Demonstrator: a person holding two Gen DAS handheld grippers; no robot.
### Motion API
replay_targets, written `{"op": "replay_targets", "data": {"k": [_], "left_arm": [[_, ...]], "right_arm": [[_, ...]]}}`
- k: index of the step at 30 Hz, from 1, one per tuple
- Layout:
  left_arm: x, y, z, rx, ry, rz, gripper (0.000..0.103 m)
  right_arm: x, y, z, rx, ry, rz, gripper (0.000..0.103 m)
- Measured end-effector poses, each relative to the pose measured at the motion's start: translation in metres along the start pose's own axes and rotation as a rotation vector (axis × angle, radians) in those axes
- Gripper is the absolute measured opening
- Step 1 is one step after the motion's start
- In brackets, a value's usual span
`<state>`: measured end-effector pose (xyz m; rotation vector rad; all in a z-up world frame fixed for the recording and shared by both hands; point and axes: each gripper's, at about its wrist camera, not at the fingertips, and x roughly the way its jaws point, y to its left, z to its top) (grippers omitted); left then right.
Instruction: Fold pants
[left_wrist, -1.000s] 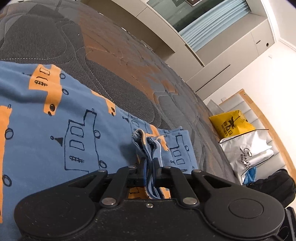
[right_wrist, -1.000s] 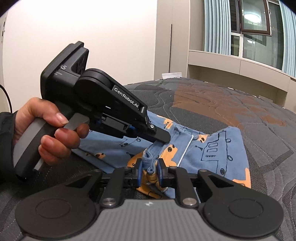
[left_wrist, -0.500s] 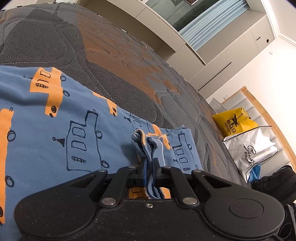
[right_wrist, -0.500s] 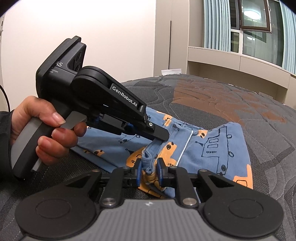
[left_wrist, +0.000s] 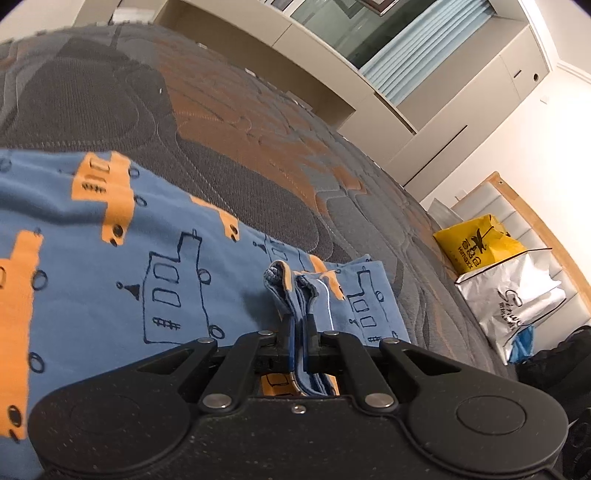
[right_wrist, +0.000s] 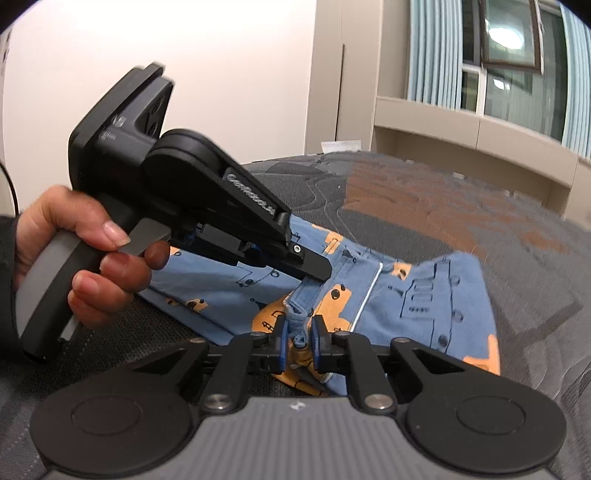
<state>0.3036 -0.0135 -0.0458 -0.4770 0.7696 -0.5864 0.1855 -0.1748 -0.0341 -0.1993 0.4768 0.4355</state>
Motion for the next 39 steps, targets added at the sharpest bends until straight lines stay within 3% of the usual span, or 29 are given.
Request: {"op": "replay_targets", "data": {"k": [8,16,24,27,29,32,33,35,36,39], "left_arm": [[-0.042,0.006,0.026,0.037,-0.049,0.032,0.002],[-0.092,0.058,0.038,0.008,-0.089,0.117,0.002],[-0.084,0.095,0.025,-0.042,-0.071,0.130,0.004],[-0.090,0.093,0.024,-0.044,-0.100,0.124,0.014],[-0.097,0.094,0.023,-0.042,-0.139,0.140,0.027],[-0.110,0.095,0.023,-0.040,-0.199,0.152,0.036],[-0.114,0.093,0.022,-0.027,-0.219,0.152,0.036],[-0.120,0.083,0.020,0.021,-0.244,0.129,0.036],[-0.120,0.077,0.019,0.049,-0.244,0.118,0.036],[-0.112,0.058,0.015,0.123,-0.206,0.102,0.060]], "right_arm": [[0.011,0.032,0.026,-0.016,-0.041,0.011,0.013],[0.041,0.084,0.052,-0.088,-0.042,0.100,0.013],[0.070,0.106,0.047,-0.124,0.032,0.110,0.015],[0.069,0.102,0.046,-0.108,0.031,0.139,0.029],[0.065,0.099,0.045,-0.096,0.023,0.176,0.057],[0.050,0.095,0.043,-0.100,-0.009,0.174,0.075],[0.045,0.091,0.042,-0.102,-0.023,0.161,0.078],[0.033,0.080,0.039,-0.095,-0.052,0.110,0.094],[0.028,0.072,0.037,-0.085,-0.069,0.073,0.096],[0.014,0.043,0.032,-0.017,-0.113,-0.045,0.103]]}}
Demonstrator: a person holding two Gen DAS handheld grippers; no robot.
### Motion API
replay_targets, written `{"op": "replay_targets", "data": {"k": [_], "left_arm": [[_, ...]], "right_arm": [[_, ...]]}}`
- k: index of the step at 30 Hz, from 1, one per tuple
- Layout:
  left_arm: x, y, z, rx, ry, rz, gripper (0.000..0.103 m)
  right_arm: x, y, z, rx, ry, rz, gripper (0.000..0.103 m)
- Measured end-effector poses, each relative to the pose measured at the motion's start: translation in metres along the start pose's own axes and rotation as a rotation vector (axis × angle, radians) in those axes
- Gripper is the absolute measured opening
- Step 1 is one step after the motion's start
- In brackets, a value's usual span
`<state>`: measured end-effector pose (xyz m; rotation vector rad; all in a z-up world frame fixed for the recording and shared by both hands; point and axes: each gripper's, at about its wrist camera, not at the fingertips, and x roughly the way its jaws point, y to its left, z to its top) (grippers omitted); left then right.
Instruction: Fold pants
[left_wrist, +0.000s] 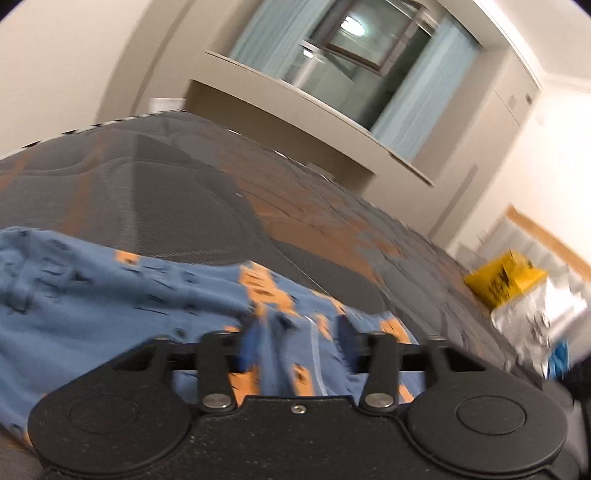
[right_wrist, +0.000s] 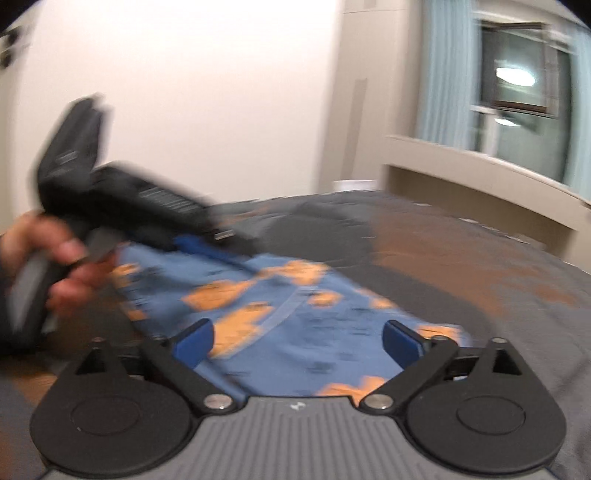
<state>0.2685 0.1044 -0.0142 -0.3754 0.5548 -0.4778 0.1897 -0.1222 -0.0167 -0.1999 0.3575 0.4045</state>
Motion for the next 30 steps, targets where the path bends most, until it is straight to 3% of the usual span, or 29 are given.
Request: {"op": "replay_targets", "data": {"k": [1,4,10,15,19,21,23,30], "left_arm": [[0.003,-0.007,-0.002,0.027,0.019,0.006,0.064],[0.011,-0.025,-0.010,0.115,0.083,0.034,0.057],[0.025,-0.031,-0.017,0.146,0.178,0.132,0.037],[0.025,-0.031,-0.013,0.100,0.200,0.162,0.033],[0.029,-0.037,-0.013,0.140,0.219,0.196,0.032],[0.031,-0.041,-0.013,0.162,0.222,0.224,0.012],[0.031,-0.040,-0.012,0.157,0.212,0.224,0.006],[0.016,-0.047,-0.010,0.202,0.162,0.247,0.004]], "right_arm": [[-0.002,-0.010,-0.001,0.032,-0.010,-0.032,0.103],[-0.002,-0.042,-0.007,0.134,-0.004,-0.098,0.103],[0.008,-0.076,-0.023,0.327,0.033,-0.024,0.103],[0.004,-0.092,-0.031,0.417,0.035,0.004,0.103],[0.004,-0.092,-0.032,0.424,0.036,0.005,0.103],[0.004,-0.090,-0.031,0.410,0.035,0.009,0.103],[0.003,-0.086,-0.030,0.391,0.033,0.007,0.103],[0.001,-0.084,-0.030,0.380,0.026,0.001,0.103]]}}
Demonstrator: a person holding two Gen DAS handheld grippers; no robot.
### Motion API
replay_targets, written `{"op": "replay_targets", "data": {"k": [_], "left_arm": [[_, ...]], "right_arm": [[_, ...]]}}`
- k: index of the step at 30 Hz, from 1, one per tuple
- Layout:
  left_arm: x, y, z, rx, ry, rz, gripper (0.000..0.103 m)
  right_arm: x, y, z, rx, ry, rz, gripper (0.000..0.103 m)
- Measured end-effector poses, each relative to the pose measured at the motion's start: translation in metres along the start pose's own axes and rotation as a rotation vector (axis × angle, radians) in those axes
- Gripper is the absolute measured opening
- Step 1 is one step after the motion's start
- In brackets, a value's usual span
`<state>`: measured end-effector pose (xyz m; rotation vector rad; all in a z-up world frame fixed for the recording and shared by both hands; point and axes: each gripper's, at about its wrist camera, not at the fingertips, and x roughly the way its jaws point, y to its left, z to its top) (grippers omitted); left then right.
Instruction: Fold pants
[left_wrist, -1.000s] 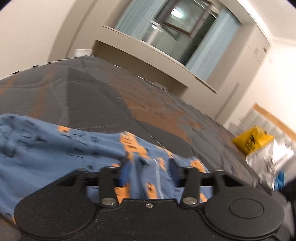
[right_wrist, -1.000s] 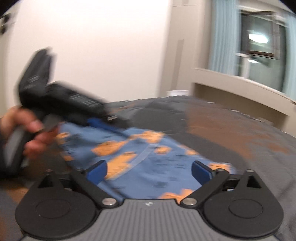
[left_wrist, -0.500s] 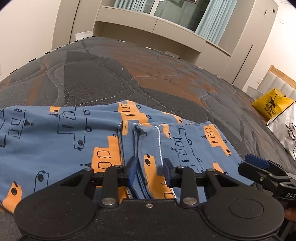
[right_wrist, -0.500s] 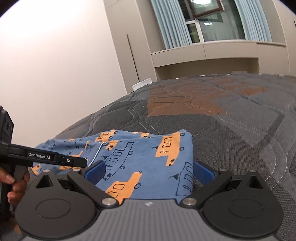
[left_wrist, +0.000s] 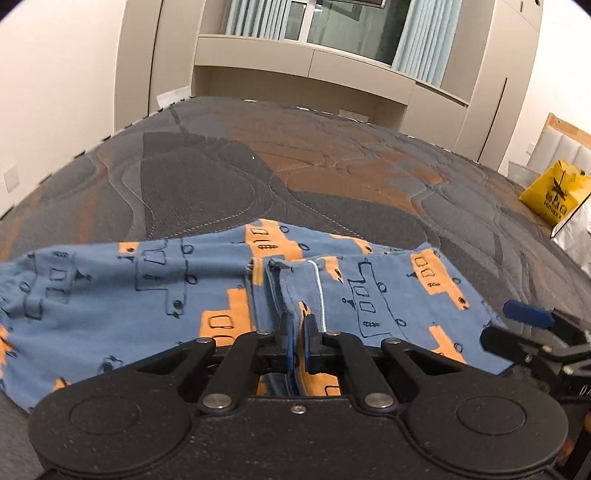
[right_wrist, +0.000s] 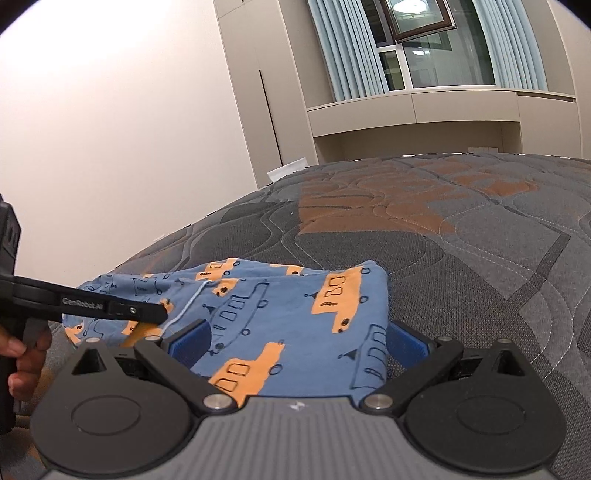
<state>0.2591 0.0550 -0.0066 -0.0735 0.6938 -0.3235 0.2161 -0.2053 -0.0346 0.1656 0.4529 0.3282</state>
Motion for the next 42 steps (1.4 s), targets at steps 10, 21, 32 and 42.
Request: {"op": "replay_targets", "data": {"k": [10,21,32,42], "left_arm": [[-0.001,0.004,-0.013,-0.037,-0.014,-0.001,0.036],[0.001,0.010,-0.025,0.001,-0.059,0.122,0.067],[-0.015,0.010,-0.025,-0.048,-0.067,0.081,0.090],[-0.013,-0.014,-0.045,0.053,-0.013,0.127,0.102]], "right_arm": [[0.007,0.002,0.001,-0.034,0.038,-0.041,0.103],[0.103,-0.031,0.044,-0.297,0.099,-0.425,0.103],[0.056,-0.014,0.031,-0.333,0.092,-0.346,0.103],[0.000,0.022,-0.032,-0.595,0.023,-0.452,0.103]]}}
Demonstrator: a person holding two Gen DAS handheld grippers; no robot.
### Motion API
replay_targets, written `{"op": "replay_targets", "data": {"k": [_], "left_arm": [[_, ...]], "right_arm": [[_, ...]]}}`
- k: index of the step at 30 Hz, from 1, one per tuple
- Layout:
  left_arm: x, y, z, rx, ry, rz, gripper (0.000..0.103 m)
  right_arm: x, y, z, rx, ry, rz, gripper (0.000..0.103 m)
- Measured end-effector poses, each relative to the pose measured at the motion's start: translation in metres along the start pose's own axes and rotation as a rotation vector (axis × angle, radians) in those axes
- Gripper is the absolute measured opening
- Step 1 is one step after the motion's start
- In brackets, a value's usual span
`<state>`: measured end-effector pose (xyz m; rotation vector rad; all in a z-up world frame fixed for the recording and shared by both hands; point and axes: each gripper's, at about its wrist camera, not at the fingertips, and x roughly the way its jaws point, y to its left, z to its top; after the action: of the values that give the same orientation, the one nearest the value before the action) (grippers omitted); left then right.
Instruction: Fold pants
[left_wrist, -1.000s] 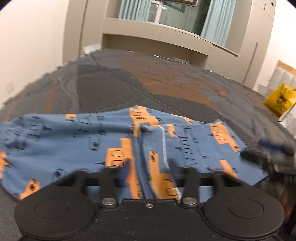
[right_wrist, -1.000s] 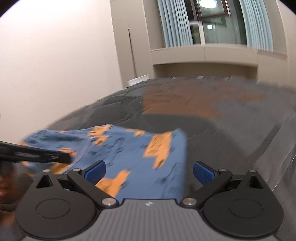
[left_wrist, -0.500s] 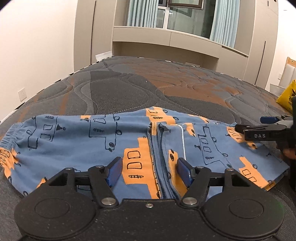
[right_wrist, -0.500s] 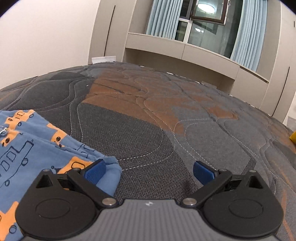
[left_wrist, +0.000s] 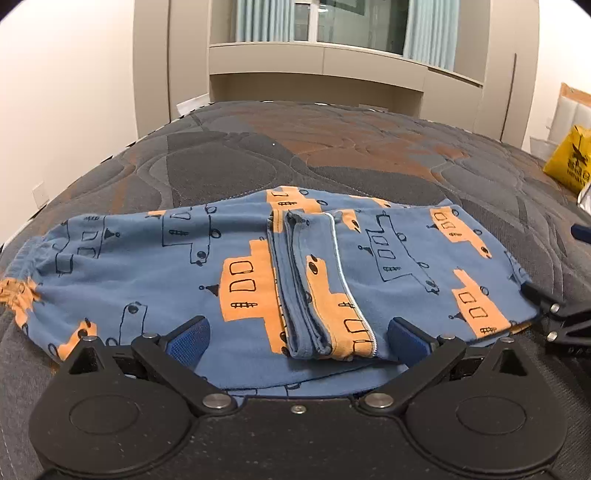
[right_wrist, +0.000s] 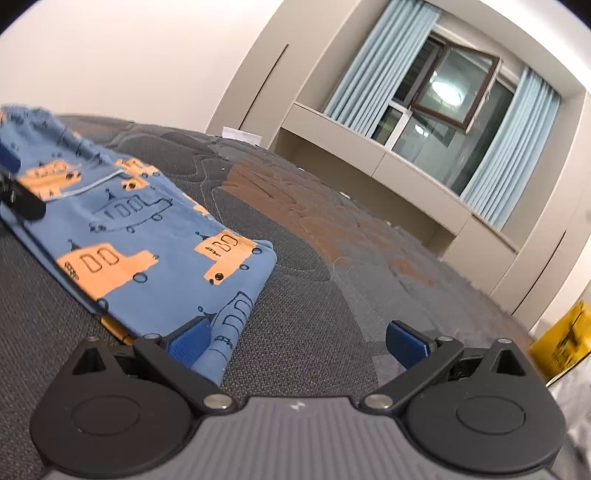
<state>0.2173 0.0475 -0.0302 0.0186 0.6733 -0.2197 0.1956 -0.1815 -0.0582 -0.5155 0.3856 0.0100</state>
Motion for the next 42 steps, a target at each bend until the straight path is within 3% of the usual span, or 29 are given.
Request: {"op": "replay_targets", "data": {"k": [6,10,12,16,19,22,24,28,33,42], "left_arm": [[-0.039,0.022,-0.014,-0.099,-0.063,-0.021,0.102],[-0.072,0.064,-0.037,-0.224,-0.100,0.037,0.102],[-0.079,0.088,-0.042,-0.253,-0.116,0.071,0.102],[-0.078,0.128,-0.036,-0.298,-0.122,0.166,0.102],[-0.072,0.153,-0.027,-0.372,-0.131,0.165,0.102],[-0.057,0.182,-0.019,-0.511,-0.135,0.113,0.102],[-0.049,0.191,-0.016,-0.564,-0.159,0.103,0.102],[-0.039,0.190,-0.015,-0.559,-0.203,0.100,0.102],[-0.037,0.172,-0.015,-0.472,-0.206,0.145,0.102],[-0.035,0.175,-0.015,-0.475,-0.186,0.146,0.102]], "right_arm": [[-0.001,0.007,-0.001,-0.028,-0.030,-0.031,0.103],[-0.009,0.004,0.002,-0.023,-0.081,-0.030,0.103],[-0.014,-0.001,0.012,0.053,-0.107,0.032,0.103],[-0.011,0.003,0.046,0.203,-0.135,0.238,0.103],[-0.002,0.028,0.071,0.172,-0.141,0.323,0.103],[0.009,0.051,0.082,0.154,-0.141,0.387,0.103],[0.013,0.060,0.085,0.145,-0.128,0.378,0.103],[0.021,0.071,0.086,0.100,-0.100,0.266,0.103],[0.032,0.084,0.081,0.051,-0.039,0.263,0.103],[0.032,0.099,0.079,-0.023,-0.070,0.218,0.103]]}}
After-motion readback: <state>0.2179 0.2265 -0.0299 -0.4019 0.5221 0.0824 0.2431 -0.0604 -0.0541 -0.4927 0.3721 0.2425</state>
